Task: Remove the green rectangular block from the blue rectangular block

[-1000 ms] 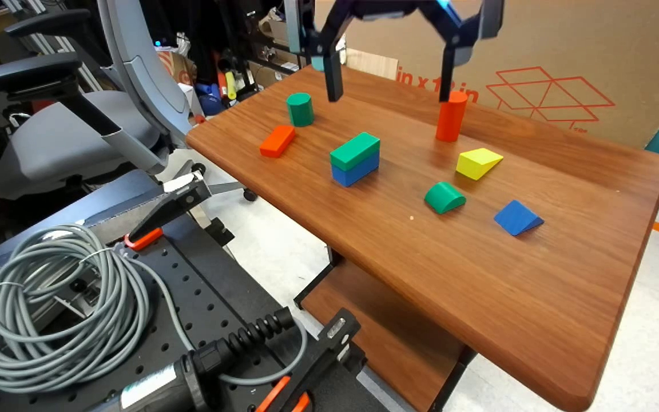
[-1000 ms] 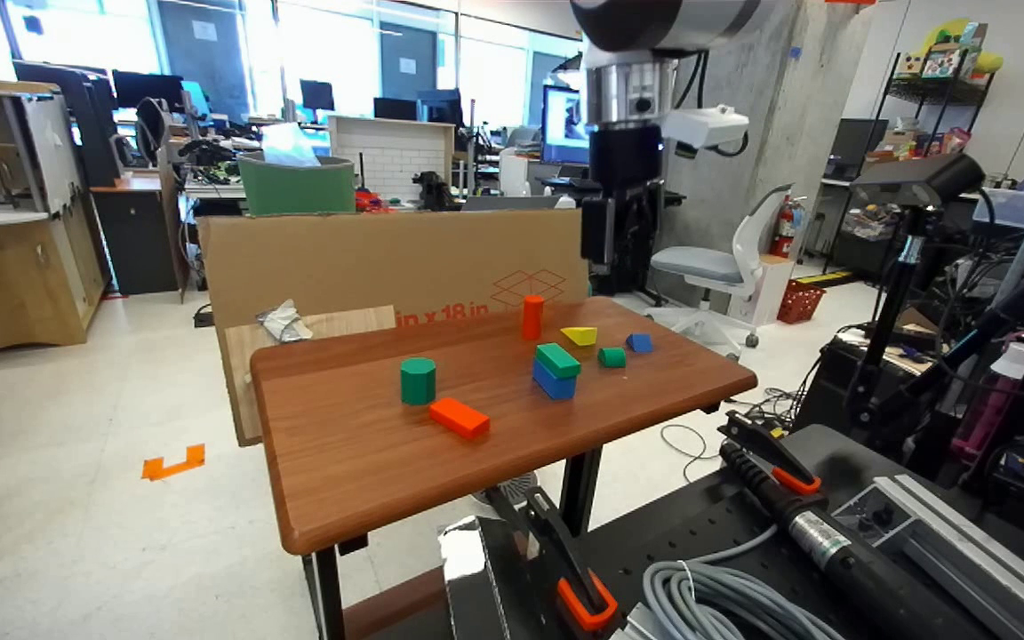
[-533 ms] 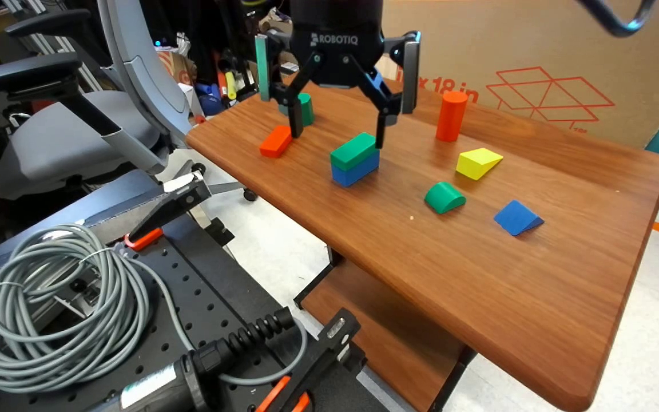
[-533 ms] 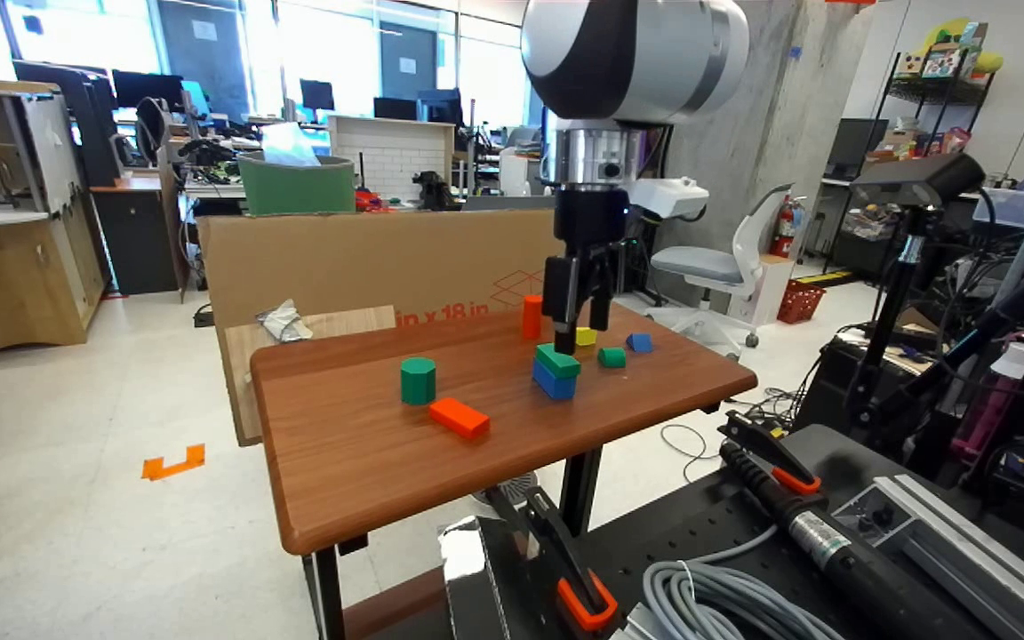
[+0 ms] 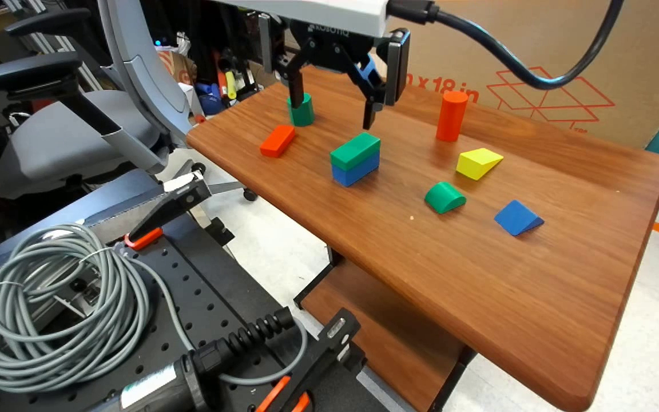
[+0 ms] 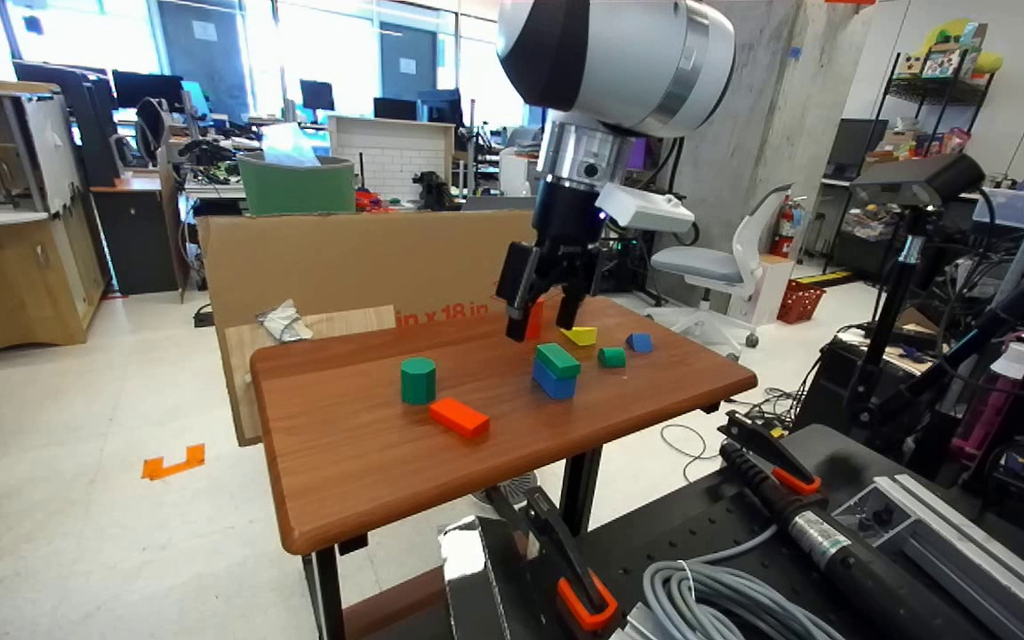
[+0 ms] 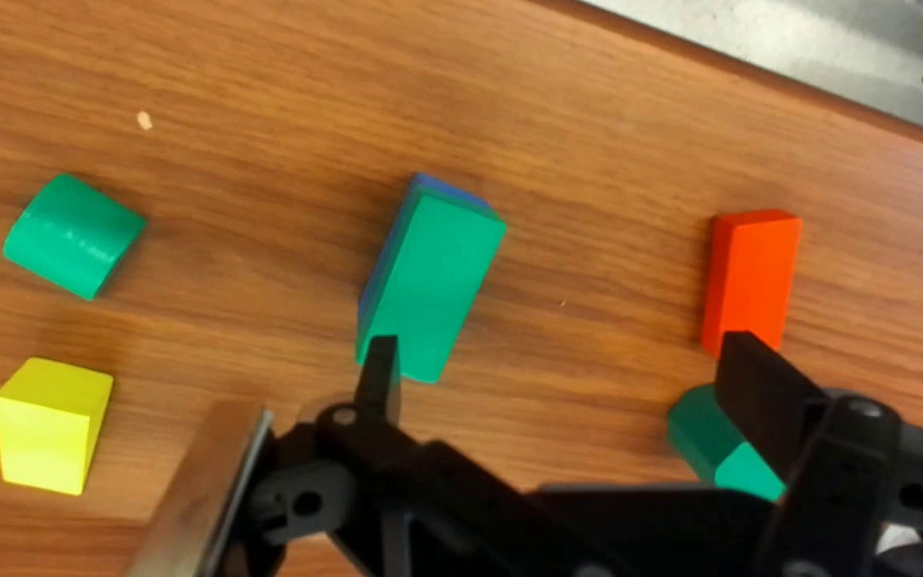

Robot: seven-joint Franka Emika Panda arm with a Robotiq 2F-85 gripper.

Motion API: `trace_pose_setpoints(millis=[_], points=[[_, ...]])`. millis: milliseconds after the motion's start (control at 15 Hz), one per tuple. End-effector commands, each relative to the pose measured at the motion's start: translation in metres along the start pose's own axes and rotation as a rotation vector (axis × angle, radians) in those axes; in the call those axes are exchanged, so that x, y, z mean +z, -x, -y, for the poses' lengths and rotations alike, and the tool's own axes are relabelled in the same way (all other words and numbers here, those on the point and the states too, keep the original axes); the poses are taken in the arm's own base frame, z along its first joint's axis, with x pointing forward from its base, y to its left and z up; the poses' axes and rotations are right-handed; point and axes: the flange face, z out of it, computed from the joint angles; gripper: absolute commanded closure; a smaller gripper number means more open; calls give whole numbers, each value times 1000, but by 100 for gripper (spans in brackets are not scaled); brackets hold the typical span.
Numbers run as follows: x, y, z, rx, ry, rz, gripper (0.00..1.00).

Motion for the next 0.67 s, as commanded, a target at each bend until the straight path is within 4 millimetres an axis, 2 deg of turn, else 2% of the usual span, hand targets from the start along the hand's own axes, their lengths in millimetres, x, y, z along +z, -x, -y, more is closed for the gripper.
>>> trace_pose_setpoints(millis=[0,600], points=[[0,4,-11,76,38,-76,0],[22,9,-21,221,54,-17,0]])
